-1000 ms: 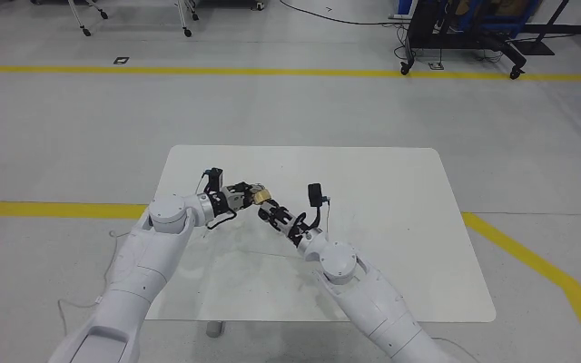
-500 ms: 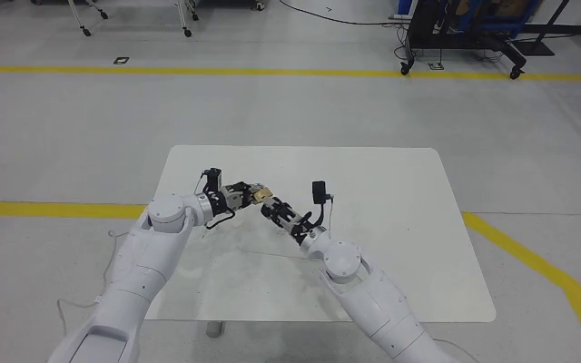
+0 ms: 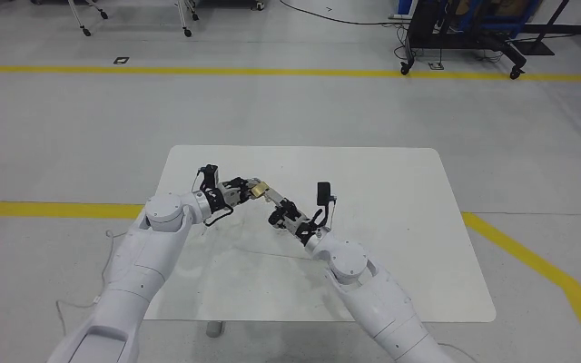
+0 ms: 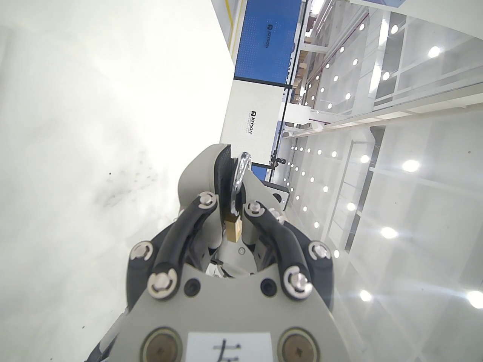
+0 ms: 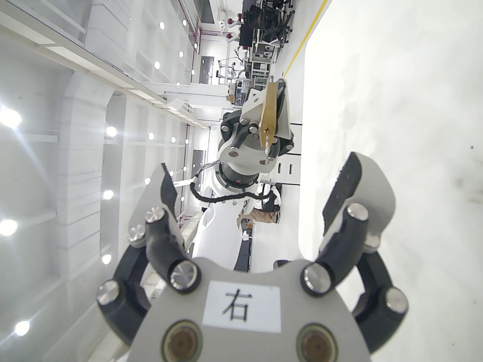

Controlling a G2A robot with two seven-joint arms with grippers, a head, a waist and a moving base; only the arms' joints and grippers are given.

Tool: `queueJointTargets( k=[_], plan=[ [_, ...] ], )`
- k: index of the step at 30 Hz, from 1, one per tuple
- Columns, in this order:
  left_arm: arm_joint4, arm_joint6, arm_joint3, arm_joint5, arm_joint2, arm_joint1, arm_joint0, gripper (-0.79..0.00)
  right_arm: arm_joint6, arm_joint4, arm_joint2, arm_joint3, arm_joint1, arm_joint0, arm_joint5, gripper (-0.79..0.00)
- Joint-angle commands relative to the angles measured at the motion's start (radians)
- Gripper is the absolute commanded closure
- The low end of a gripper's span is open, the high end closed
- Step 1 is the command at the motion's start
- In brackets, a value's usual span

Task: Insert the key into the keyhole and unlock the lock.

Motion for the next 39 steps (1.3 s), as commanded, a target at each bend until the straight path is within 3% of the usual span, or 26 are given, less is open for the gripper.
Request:
queueJointTargets(
  k=[1, 4, 31, 32, 33, 39],
  plan=[
    [-0.002, 0.001, -0.002, -0.002, -0.002, 0.0, 0.002, 0.0, 0.007, 0.007, 0.002, 0.0, 0.0, -0.002, -0.004, -0.36],
    [-0.002, 0.002, -0.004, -0.004, -0.004, 0.001, 0.004, 0.0, 0.012, 0.007, 0.002, -0.002, 0.001, -0.004, -0.013, 0.0],
    [0.01, -0.004, -0.019, 0.005, 0.0, 0.0, 0.013, 0.0, -0.06, -0.044, -0.037, 0.061, -0.016, 0.053, -0.005, 0.0],
    [0.007, -0.001, -0.018, 0.004, -0.003, 0.0, 0.013, 0.0, -0.056, -0.028, -0.038, 0.059, -0.017, 0.053, -0.013, -0.132],
    [-0.002, 0.004, -0.016, 0.002, -0.008, 0.001, 0.013, 0.0, -0.052, -0.012, -0.036, 0.057, -0.018, 0.051, -0.025, -0.785],
    [-0.05, 0.036, -0.009, 0.005, -0.039, 0.002, 0.014, 0.0, -0.052, -0.007, -0.035, 0.056, -0.018, 0.05, -0.031, -0.785]
  ],
)
